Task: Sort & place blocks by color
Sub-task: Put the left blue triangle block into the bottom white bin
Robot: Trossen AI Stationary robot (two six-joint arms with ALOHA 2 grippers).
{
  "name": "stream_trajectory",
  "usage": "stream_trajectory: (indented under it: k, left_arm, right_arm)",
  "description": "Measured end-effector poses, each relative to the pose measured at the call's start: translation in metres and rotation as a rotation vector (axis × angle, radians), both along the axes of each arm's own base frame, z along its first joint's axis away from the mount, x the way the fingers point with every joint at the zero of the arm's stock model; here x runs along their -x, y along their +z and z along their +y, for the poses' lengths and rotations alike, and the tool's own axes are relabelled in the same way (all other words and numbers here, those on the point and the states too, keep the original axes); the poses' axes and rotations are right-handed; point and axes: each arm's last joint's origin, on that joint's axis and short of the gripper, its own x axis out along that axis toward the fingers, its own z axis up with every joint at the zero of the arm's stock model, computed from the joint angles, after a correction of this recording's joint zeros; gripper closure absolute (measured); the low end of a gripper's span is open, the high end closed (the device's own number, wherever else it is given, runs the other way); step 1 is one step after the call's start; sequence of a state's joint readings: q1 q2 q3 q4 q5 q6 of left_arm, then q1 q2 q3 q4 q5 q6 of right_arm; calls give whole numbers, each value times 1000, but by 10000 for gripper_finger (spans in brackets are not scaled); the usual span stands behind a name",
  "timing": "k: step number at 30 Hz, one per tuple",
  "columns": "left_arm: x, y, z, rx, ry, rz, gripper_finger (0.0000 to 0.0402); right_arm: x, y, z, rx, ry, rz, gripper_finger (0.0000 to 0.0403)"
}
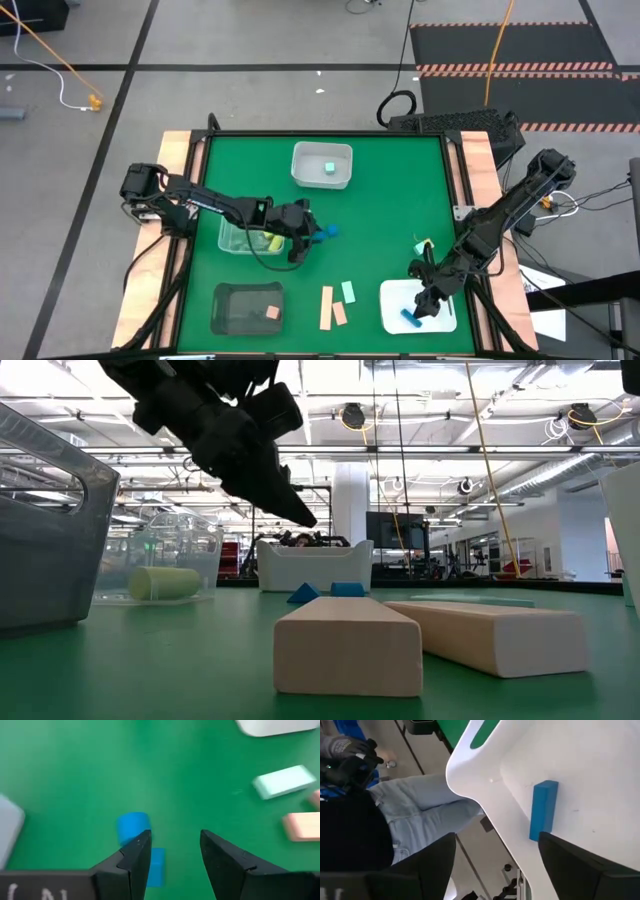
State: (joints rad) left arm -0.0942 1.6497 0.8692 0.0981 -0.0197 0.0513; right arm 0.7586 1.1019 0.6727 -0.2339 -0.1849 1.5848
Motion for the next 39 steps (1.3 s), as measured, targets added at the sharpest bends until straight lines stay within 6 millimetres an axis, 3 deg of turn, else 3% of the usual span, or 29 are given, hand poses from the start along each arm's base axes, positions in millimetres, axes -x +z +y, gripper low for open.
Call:
stream_trajectory:
  k: [9,17,26,33,39]
  left_arm:
    - [-1,-6,-1,-83,-25,10,177]
    - [-7,-25,1,-96,-1,50,137]
    - [-15,-54,13,-59,86,93,135]
    - [-16,-65,22,-30,134,141,136]
    - [-15,-68,20,-9,109,156,193]
  right_arm:
    - [-4,0,-3,25,-56,-29,138]
    - [-8,0,-8,45,-55,-60,138]
    - [-15,1,-15,71,-48,-106,138]
    - [-18,2,-18,90,-36,-144,138]
    - [-18,1,-18,112,-12,-162,138]
